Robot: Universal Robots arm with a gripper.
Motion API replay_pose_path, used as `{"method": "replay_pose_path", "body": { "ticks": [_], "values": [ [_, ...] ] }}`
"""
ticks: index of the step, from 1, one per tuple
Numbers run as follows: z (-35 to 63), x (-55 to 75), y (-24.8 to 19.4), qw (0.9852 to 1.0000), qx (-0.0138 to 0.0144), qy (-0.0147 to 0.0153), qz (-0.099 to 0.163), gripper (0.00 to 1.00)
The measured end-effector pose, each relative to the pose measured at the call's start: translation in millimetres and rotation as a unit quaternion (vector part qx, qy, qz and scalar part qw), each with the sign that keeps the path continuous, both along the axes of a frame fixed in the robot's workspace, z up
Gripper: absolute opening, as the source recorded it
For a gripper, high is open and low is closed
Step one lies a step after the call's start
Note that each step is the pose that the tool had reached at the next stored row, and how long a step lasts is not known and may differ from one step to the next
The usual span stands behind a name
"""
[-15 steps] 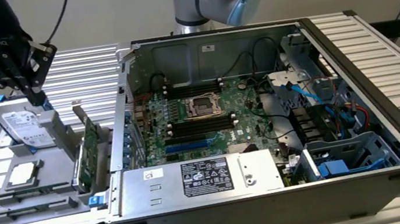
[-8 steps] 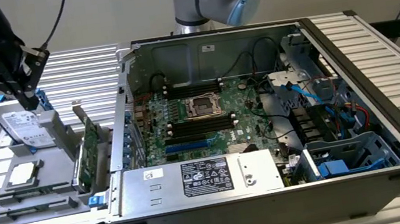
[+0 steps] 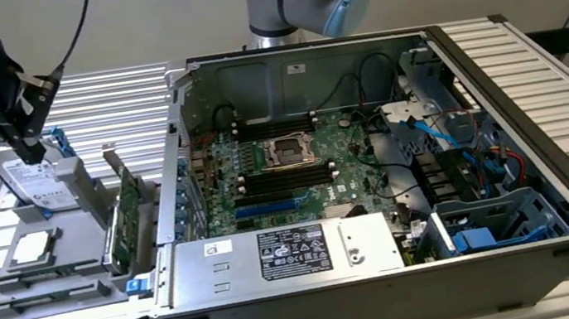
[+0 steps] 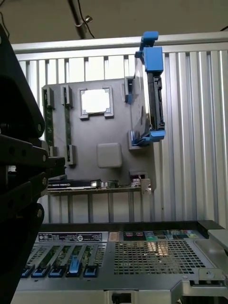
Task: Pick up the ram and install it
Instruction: 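Reach for the ram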
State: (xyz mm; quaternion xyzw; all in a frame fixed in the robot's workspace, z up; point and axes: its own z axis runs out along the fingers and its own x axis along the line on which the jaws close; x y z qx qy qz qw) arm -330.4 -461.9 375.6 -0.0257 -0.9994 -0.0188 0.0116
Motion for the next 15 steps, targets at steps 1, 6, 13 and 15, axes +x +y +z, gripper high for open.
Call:
{"method": "replay_pose_path", "body": {
  "ticks": [1,6,13,15],
  "values": [
    [-0.2,-1.0,-0.8,1.0000,0.0000,0.0005,0.000,0.11],
    [-1.4,-6.1,-4.8,1.0000,0.0000,0.0029,0.003,0.11],
    [-3.1,-13.5,-10.6,1.0000,0.0000,0.0062,0.006,0.11],
    [-3.6,-15.8,-12.2,1.0000,0.0000,0.0071,0.007,0.11]
  ]
}}
